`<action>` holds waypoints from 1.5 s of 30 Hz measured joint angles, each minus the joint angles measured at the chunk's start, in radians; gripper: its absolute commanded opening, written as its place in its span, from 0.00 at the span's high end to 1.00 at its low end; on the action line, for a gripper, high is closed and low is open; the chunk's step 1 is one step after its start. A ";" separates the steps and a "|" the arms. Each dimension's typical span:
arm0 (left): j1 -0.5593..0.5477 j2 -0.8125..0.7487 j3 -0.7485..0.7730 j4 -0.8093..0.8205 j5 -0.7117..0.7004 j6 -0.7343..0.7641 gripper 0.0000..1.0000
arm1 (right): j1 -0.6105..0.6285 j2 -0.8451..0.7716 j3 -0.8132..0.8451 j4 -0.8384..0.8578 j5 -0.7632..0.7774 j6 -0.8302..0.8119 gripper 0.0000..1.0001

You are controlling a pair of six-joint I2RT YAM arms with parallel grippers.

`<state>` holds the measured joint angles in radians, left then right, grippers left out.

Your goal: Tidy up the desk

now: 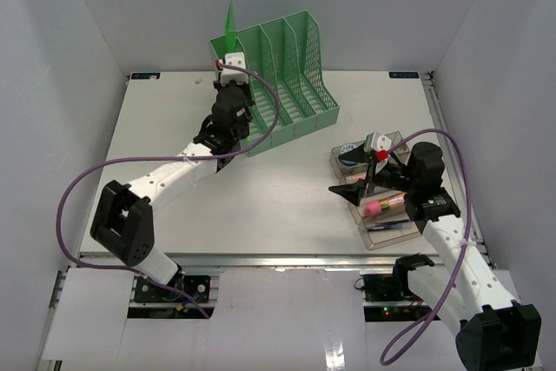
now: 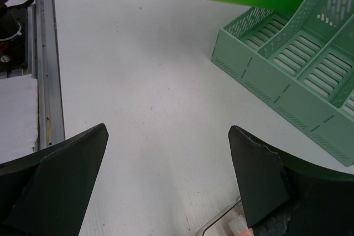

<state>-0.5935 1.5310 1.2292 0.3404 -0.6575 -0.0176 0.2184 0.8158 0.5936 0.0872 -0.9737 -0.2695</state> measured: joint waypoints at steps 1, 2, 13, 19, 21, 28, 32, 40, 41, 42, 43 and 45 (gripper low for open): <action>-0.008 0.013 -0.021 0.024 -0.018 0.002 1.00 | -0.002 0.000 -0.001 0.000 0.000 0.000 0.04; -0.015 0.029 -0.039 0.048 -0.036 0.004 1.00 | -0.002 0.000 -0.002 0.000 0.000 0.000 0.04; -0.087 0.140 -0.145 0.361 -0.186 0.115 1.00 | -0.006 0.000 -0.002 0.006 0.001 0.001 0.04; -0.115 0.189 -0.154 0.591 -0.255 0.242 1.00 | -0.009 0.000 -0.003 0.015 -0.001 0.002 0.04; -0.121 0.213 -0.154 0.669 -0.268 0.296 1.00 | -0.009 0.000 -0.003 0.017 -0.001 0.003 0.04; -0.131 0.282 -0.160 0.878 -0.260 0.471 1.00 | -0.014 0.000 -0.003 0.020 -0.003 0.005 0.04; -0.130 0.291 -0.189 0.927 -0.228 0.527 1.00 | -0.016 0.000 -0.003 0.020 -0.006 0.006 0.03; -0.125 0.303 -0.239 0.956 -0.165 0.526 1.00 | -0.022 0.000 -0.003 0.021 -0.017 0.009 0.04; -0.123 0.307 -0.239 0.960 -0.158 0.518 1.00 | -0.023 0.000 -0.004 0.021 -0.018 0.009 0.04; -0.122 0.310 -0.239 0.965 -0.152 0.509 1.00 | -0.024 -0.001 -0.005 0.022 -0.020 0.009 0.04; -0.122 0.312 -0.239 0.969 -0.147 0.502 1.00 | -0.025 -0.001 -0.007 0.023 -0.022 0.009 0.04; -0.121 0.312 -0.239 0.970 -0.140 0.487 1.00 | -0.027 -0.003 -0.012 0.025 -0.023 0.011 0.03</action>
<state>-0.7147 1.8427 0.9897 1.3106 -0.7979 0.4693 0.1914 0.8126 0.5813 0.1121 -0.9972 -0.2584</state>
